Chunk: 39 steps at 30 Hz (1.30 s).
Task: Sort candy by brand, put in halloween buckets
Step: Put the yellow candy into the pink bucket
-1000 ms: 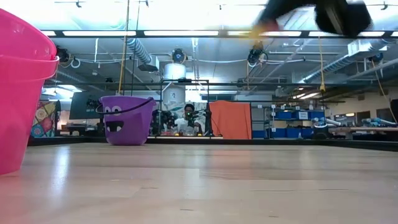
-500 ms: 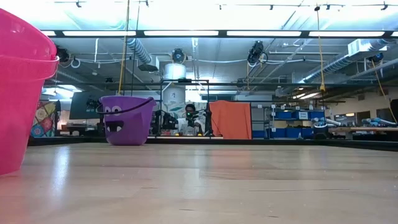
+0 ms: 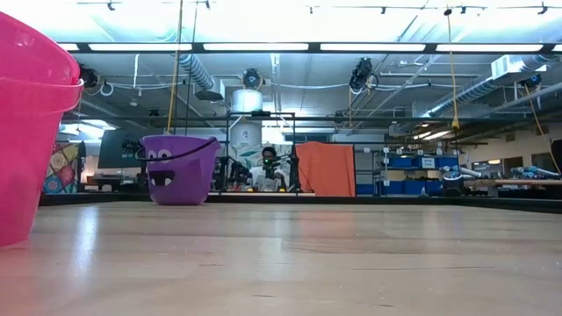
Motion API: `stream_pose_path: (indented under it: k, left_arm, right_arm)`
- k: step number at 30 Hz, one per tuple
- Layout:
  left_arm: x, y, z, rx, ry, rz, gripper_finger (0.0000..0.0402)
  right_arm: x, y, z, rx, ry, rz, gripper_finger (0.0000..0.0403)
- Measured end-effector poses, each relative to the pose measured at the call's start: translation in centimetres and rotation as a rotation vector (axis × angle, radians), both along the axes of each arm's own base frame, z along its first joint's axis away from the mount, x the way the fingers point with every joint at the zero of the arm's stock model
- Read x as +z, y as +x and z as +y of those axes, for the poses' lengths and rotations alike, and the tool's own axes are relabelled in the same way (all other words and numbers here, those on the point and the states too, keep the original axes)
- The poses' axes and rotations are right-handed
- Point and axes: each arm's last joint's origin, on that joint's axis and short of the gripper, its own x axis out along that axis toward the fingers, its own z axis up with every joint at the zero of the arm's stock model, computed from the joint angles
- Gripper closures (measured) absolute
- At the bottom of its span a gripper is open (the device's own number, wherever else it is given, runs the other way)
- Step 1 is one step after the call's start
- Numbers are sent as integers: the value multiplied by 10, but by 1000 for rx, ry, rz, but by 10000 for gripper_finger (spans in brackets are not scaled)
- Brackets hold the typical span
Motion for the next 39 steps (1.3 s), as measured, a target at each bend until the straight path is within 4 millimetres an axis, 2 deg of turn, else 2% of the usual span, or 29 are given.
stream_pose_path:
  k: [16, 25, 34, 39]
  left_arm:
    - [-11, 3, 10, 45, 20, 93, 220]
    - [-4, 7, 8, -4, -8, 15, 220]
    - [-9, 14, 6, -13, -31, 16, 221]
    - [-5, 16, 6, -14, -38, -31, 234]
  right_arm:
    - [6, -4, -2, 28, -5, 3, 402]
    - [8, -7, -1, 38, -16, 2, 402]
    - [8, -6, -3, 49, -14, 9, 402]
    - [8, -6, -3, 59, -9, 11, 402]
